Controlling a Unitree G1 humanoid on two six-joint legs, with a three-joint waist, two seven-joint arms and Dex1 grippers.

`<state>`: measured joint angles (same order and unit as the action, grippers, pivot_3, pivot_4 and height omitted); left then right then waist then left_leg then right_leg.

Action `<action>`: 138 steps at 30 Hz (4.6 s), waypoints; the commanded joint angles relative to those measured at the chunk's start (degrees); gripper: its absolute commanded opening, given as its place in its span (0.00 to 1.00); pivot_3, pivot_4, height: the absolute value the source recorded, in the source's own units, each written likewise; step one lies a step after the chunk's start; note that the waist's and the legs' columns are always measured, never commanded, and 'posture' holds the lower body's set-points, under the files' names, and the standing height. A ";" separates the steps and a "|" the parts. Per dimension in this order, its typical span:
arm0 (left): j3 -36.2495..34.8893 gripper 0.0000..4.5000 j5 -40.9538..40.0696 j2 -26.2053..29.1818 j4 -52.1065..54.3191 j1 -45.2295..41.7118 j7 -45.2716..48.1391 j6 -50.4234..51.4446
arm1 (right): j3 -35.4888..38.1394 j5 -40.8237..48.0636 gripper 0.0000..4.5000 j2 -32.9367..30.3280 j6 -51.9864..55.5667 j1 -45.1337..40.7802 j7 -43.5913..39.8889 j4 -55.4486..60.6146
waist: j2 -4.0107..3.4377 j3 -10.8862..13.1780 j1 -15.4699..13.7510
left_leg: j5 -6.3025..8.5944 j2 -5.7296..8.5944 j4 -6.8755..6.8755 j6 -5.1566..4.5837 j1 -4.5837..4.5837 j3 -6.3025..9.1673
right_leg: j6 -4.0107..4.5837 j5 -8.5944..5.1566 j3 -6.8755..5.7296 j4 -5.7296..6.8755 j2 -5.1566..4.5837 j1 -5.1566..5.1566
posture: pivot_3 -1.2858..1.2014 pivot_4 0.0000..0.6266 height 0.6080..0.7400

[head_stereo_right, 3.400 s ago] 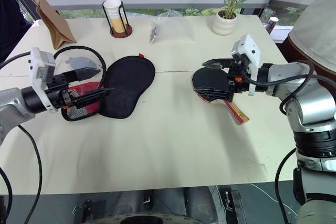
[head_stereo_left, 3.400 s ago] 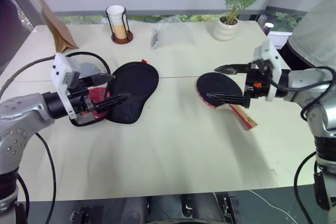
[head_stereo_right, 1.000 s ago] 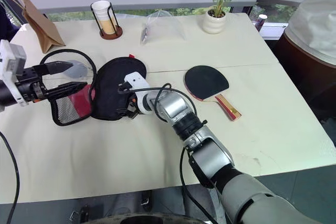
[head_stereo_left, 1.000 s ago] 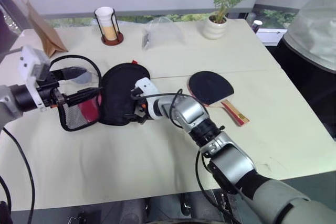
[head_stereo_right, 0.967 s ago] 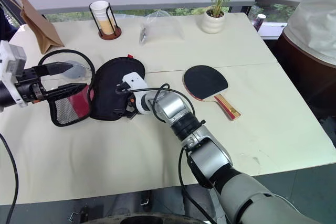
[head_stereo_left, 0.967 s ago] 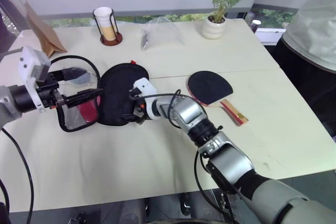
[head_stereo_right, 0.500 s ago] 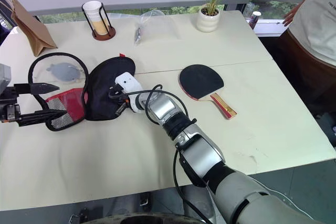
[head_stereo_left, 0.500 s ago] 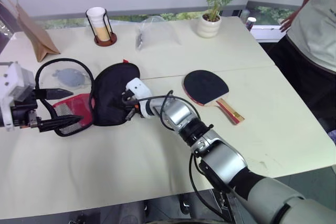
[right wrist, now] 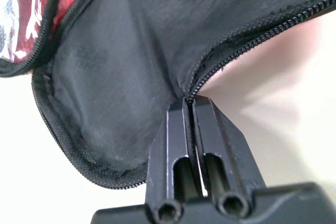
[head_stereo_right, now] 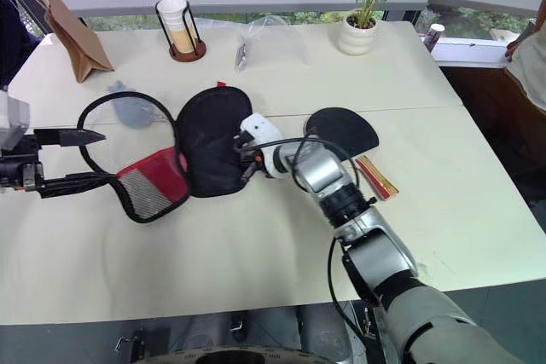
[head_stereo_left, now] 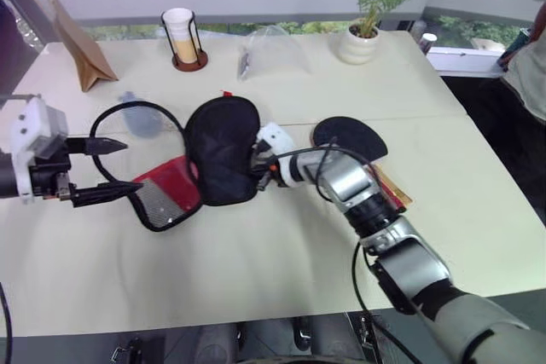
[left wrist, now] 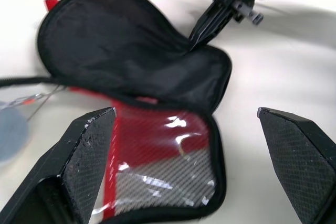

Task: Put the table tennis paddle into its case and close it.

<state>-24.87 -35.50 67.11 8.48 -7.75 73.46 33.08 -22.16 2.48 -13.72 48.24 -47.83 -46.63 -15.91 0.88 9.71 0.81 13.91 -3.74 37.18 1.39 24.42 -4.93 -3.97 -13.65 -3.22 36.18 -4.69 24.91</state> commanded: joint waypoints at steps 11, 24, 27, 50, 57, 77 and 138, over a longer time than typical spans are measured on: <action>2.44 1.00 -0.20 -2.30 1.51 -2.27 -1.56 -1.11 | -1.31 0.65 0.00 -16.37 -4.72 1.86 -12.47 5.24 | 0.00 0.01 0.07 | 0.00 -0.01 0.00 -0.01 0.01 -0.02 | -0.10 0.04 0.00 0.01 0.03 0.04 | 0.52 0.24 1.00; 2.80 1.00 -0.61 -3.36 3.54 -1.53 -3.02 -0.41 | 0.12 -0.05 0.00 -19.88 -7.89 1.85 -12.84 1.80 | 0.01 0.01 -0.14 | -0.01 -0.01 0.09 -0.01 0.01 -0.03 | -0.05 0.01 0.00 0.01 0.02 -0.02 | 0.52 0.24 1.00; 3.39 1.00 -0.52 -3.55 3.45 -2.19 -3.09 -0.41 | 0.36 0.20 0.00 -20.51 -7.69 1.78 -12.77 1.84 | 0.01 0.01 -0.08 | -0.01 -0.01 0.09 -0.01 0.01 -0.03 | -0.07 0.03 0.00 0.01 0.02 -0.01 | 0.52 0.24 1.00; 8.64 1.00 -0.53 -5.92 2.78 -6.99 -3.01 -0.54 | 20.86 7.09 0.99 -33.39 15.68 7.23 -4.12 25.58 | 0.07 -0.02 -0.51 | -0.01 0.00 0.06 -0.02 0.06 0.00 | -0.17 0.07 -0.01 0.00 0.02 0.00 | 0.52 0.24 1.00; 12.22 1.00 0.75 -7.64 0.63 -10.89 -2.54 -1.48 | 23.54 7.94 0.99 -35.25 18.08 18.73 1.02 28.86 | 0.03 0.00 0.30 | -0.01 0.00 0.10 -0.03 -0.04 -0.03 | -0.07 0.03 0.03 0.04 0.04 -0.01 | 0.52 0.24 1.00; 13.04 1.00 1.57 -7.94 -0.44 -12.34 -2.45 -2.18 | 24.86 10.64 0.20 -30.90 18.04 21.88 8.78 23.26 | 0.07 -0.01 -0.19 | -0.02 0.00 0.22 -0.04 -0.05 0.02 | -0.14 0.06 0.04 0.06 0.06 -0.12 | 0.52 0.24 1.00; 9.63 1.00 10.12 3.45 -20.96 -10.00 9.94 -13.86 | 25.40 29.99 0.98 -33.48 4.68 18.59 -5.72 42.15 | 0.02 0.02 0.32 | -0.01 -0.05 0.00 -0.06 -0.02 -0.01 | -0.22 0.07 0.01 0.06 0.11 0.06 | 0.52 0.24 1.00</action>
<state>-13.13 -25.91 69.52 -11.61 -17.93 82.21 21.08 2.64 31.68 -46.41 56.84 -28.64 -49.30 25.48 0.90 9.73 1.13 13.90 -3.80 37.19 1.34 24.39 -4.94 -4.17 -13.59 -3.21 36.26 -4.58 24.97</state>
